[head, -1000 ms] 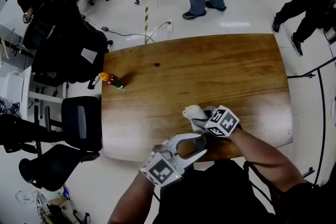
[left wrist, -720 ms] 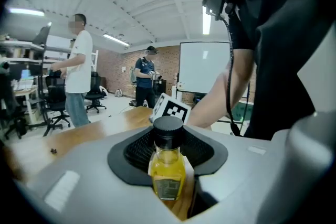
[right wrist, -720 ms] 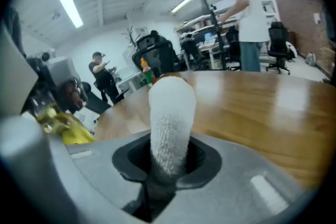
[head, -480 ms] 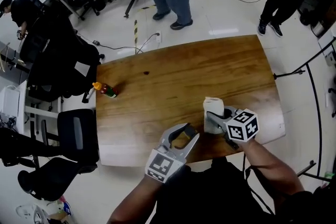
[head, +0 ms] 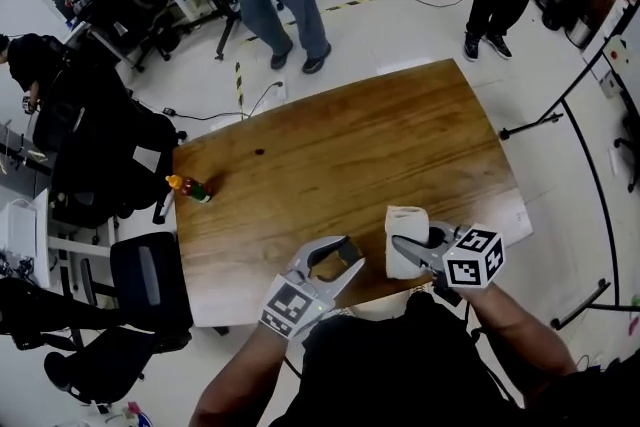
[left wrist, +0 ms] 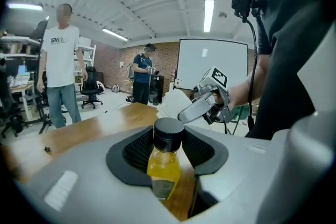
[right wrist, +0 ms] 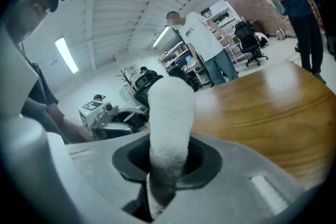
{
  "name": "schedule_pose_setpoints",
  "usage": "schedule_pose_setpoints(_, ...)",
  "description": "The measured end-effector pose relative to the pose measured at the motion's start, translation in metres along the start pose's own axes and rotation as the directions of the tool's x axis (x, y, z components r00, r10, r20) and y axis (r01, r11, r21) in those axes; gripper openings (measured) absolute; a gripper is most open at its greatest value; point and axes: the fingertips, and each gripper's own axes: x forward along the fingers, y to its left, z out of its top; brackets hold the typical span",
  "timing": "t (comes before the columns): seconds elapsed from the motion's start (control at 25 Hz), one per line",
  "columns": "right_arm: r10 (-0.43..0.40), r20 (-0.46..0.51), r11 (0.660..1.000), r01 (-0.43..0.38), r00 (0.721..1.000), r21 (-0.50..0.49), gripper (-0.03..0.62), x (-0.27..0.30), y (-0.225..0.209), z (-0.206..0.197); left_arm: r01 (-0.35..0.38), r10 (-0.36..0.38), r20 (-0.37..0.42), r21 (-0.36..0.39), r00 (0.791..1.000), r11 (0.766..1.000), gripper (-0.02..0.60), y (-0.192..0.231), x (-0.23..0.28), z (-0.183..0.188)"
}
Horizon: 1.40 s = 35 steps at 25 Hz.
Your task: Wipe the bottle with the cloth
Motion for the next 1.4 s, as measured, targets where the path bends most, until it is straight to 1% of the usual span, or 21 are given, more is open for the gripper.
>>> schedule_pose_setpoints(0.08,0.023,-0.001,1.0,-0.023,1.0,0.008,0.072,0.0,0.01,-0.007,0.041,-0.041,-0.017,-0.003,0.999,0.999,0.189,-0.001,-0.001,-0.001)
schedule_pose_setpoints(0.16,0.034,-0.016,0.999,-0.034,0.999,0.0,0.072,0.001,0.019,-0.016,0.105,-0.105,-0.036,-0.011,0.994,0.994,0.193,-0.006,-0.002,0.001)
schedule_pose_setpoints(0.24,0.038,-0.021,0.999,-0.038,0.999,-0.004,0.072,0.002,0.028,-0.022,0.187,-0.189,-0.038,-0.035,0.981,0.982,0.22,-0.013,-0.004,0.006)
schedule_pose_setpoints(0.28,0.036,-0.018,0.999,-0.036,0.999,-0.002,0.072,0.002,0.03,-0.024,0.219,-0.221,-0.035,-0.035,0.975,0.975,0.237,-0.015,-0.006,0.008)
schedule_pose_setpoints(0.36,0.024,-0.005,1.0,-0.024,1.0,0.007,0.072,0.001,0.032,-0.026,0.256,-0.256,-0.036,-0.008,0.966,0.967,0.241,-0.014,-0.009,0.011)
schedule_pose_setpoints(0.44,0.007,0.006,1.0,-0.007,1.0,0.012,0.072,-0.001,0.031,-0.028,0.291,-0.288,-0.055,0.037,0.956,0.956,0.241,-0.012,-0.011,0.011)
schedule_pose_setpoints(0.48,-0.003,0.009,1.0,0.002,1.0,0.009,0.072,-0.003,0.031,-0.029,0.317,-0.312,-0.075,0.068,0.947,0.946,0.242,-0.011,-0.012,0.008)
schedule_pose_setpoints(0.56,-0.021,0.012,1.0,0.021,1.0,0.0,0.072,-0.005,0.031,-0.031,0.377,-0.357,-0.15,0.141,0.922,0.915,0.243,-0.011,-0.015,-0.001)
schedule_pose_setpoints(0.64,-0.038,0.019,0.999,0.038,0.999,0.003,0.072,-0.008,0.031,-0.033,0.428,-0.379,-0.234,0.214,0.895,0.878,0.244,-0.01,-0.017,-0.011)
schedule_pose_setpoints(0.72,-0.058,0.031,0.998,0.057,0.998,0.011,0.072,-0.012,0.031,-0.035,0.46,-0.39,-0.28,0.262,0.877,0.848,0.244,-0.009,-0.016,-0.016)
schedule_pose_setpoints(0.8,-0.074,0.042,0.997,0.073,0.996,0.017,0.072,-0.016,0.031,-0.036,0.481,-0.397,-0.303,0.288,0.866,0.828,0.242,-0.008,-0.013,-0.018)
schedule_pose_setpoints(0.88,-0.084,0.048,0.996,0.083,0.995,0.02,0.072,-0.019,0.032,-0.038,0.495,-0.403,-0.319,0.304,0.858,0.814,0.241,-0.005,-0.011,-0.018)
schedule_pose_setpoints(1.0,-0.097,0.051,0.995,0.096,0.994,0.026,0.072,-0.024,0.033,-0.04,0.515,-0.415,-0.332,0.322,0.847,0.794,0.222,-0.005,-0.009,-0.015)
schedule_pose_setpoints(1.04,-0.102,0.052,0.994,0.101,0.993,0.03,0.072,-0.025,0.032,-0.04,0.52,-0.42,-0.33,0.324,0.845,0.791,0.186,-0.005,-0.008,-0.014)
schedule_pose_setpoints(1.08,-0.108,0.054,0.994,0.106,0.993,0.036,0.072,-0.026,0.031,-0.041,0.519,-0.423,-0.324,0.323,0.846,0.791,0.179,-0.007,-0.006,-0.013)
schedule_pose_setpoints(1.12,-0.113,0.056,0.993,0.111,0.992,0.045,0.072,-0.026,0.029,-0.042,0.512,-0.422,-0.312,0.319,0.851,0.797,0.179,-0.007,-0.004,-0.012)
schedule_pose_setpoints(1.16,-0.117,0.059,0.992,0.114,0.991,0.055,0.072,-0.026,0.028,-0.043,0.497,-0.415,-0.295,0.311,0.86,0.81,0.178,-0.007,-0.001,-0.01)
schedule_pose_setpoints(1.2,-0.119,0.062,0.991,0.115,0.991,0.066,0.072,-0.025,0.026,-0.044,0.476,-0.402,-0.276,0.298,0.873,0.827,0.177,-0.006,0.002,-0.008)
schedule_pose_setpoints(1.32,-0.118,0.075,0.989,0.111,0.99,0.094,0.072,-0.02,0.026,-0.043,0.381,-0.337,-0.21,0.229,0.918,0.896,0.176,0.0,0.011,-0.002)
schedule_pose_setpoints(1.4,-0.115,0.082,0.988,0.106,0.99,0.108,0.072,-0.016,0.028,-0.042,0.281,-0.257,-0.164,0.146,0.952,0.948,0.176,0.009,0.015,0.002)
